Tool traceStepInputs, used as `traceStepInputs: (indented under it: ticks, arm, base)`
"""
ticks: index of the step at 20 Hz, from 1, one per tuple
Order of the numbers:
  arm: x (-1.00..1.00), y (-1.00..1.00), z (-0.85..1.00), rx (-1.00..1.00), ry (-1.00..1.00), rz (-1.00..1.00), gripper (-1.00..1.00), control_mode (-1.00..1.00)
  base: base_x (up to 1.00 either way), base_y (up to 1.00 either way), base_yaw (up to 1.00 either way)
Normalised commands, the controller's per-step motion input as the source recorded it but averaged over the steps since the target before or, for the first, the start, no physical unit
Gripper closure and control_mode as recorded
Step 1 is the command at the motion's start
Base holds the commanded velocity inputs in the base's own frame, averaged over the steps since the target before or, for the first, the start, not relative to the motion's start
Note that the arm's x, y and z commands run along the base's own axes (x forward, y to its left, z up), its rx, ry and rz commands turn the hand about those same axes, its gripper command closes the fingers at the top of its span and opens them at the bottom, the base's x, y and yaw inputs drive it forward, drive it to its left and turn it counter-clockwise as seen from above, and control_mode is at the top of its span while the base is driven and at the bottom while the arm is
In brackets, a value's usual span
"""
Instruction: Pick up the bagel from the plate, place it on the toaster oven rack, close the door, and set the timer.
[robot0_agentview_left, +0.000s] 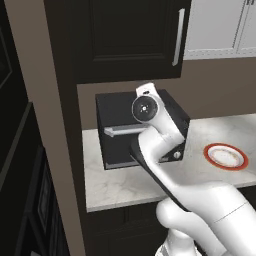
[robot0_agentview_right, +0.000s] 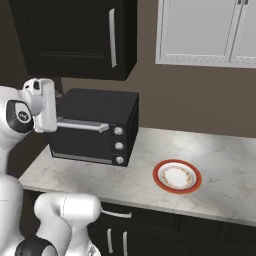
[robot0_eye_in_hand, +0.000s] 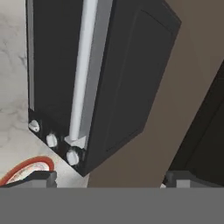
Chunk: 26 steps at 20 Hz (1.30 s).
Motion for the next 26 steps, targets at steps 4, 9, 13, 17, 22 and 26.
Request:
traceStepInputs:
  ticks: [4,9,13,17,22,26]
  arm:
    - [-0.71,-0.66,0.08,0.05,-0.14,-0.02,-1.00,-1.00]
    - [-0.74,-0.71,-0.13,0.12,-0.19,-0.11,-1.00,-1.00]
    - [-0.26,-0.62,-0.07,0.23,-0.13,-0.14,-1.00,-1.00]
    - [-0.15,-0.50,0.04,0.35,-0.03,-0.15,-1.00,-1.00]
    - [-0.16,-0.38,0.04,0.40,0.00,-0.14,-1.00,-1.00]
    - [-0.25,-0.34,0.00,0.43,-0.04,-0.13,-1.00,-1.00]
  base:
    - [0.00,0.00,0.00]
    - [0.00,0.00,0.00]
    - [0.00,0.00,0.00]
    - [0.00,0.00,0.00]
    - [0.00,0.00,0.00]
    - [0.00,0.00,0.00]
